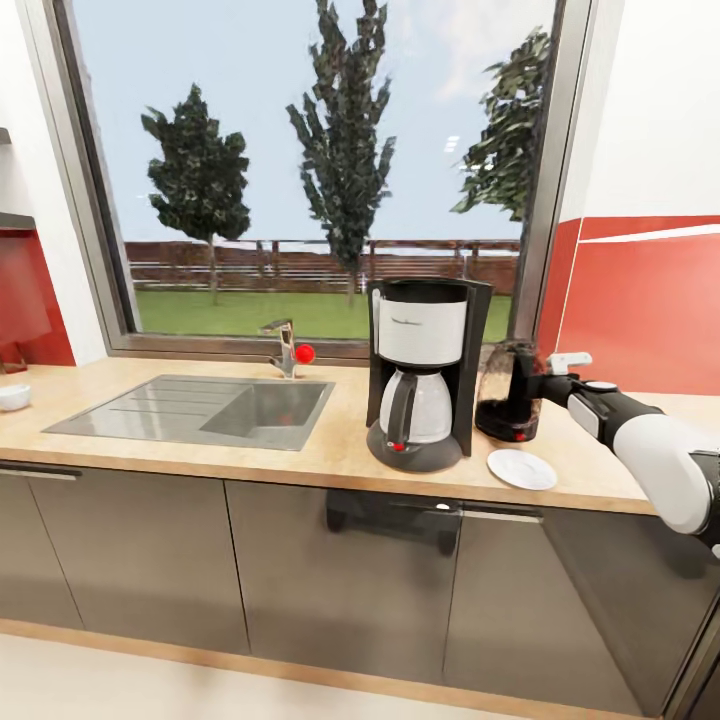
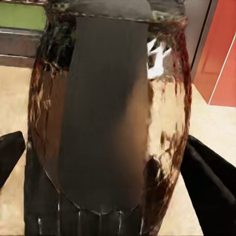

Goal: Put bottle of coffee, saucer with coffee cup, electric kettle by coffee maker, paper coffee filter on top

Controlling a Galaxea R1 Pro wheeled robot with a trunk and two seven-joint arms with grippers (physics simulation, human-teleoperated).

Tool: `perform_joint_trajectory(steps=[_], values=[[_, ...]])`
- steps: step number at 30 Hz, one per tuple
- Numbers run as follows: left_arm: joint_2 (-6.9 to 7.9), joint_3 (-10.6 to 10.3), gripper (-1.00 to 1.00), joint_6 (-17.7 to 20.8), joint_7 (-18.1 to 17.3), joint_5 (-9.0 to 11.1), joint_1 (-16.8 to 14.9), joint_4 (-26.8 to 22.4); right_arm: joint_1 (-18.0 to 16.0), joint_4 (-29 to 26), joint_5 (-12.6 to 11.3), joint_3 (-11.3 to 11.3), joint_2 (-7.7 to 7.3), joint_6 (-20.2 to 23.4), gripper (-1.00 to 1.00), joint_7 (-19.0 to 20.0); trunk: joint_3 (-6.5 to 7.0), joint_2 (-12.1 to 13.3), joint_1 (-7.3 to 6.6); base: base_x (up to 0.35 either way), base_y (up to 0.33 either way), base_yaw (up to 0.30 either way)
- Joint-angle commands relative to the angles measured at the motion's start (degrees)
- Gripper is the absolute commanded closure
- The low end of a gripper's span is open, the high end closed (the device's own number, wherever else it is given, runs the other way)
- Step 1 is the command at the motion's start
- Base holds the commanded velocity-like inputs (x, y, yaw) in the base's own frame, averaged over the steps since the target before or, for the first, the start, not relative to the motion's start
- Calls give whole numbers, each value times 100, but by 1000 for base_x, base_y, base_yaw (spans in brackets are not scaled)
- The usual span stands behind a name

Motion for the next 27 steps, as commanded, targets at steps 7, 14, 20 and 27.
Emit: perform_joint_trajectory(steps=[7, 14, 20, 27], values=[[-4, -46, -100, -9, 28, 61, 0, -2, -4, -1, 60, -29, 16, 37, -100, -14, -5, -3, 0, 0, 0, 0], [-7, -48, -100, -9, 44, 61, 0, -5, -4, -1, 60, -27, 15, 54, -100, -18, -5, -3, 0, -83, 0, 0], [-4, -48, -100, -9, 50, 61, 0, -10, -4, 11, 60, -23, 16, 88, -100, -13, -5, -3, 0, -289, 0, 0], [-1, -48, -100, -9, 51, 61, 0, -10, -4, 16, 131, -23, 23, 287, -100, -16, -5, -3, 0, -325, 0, 0]])
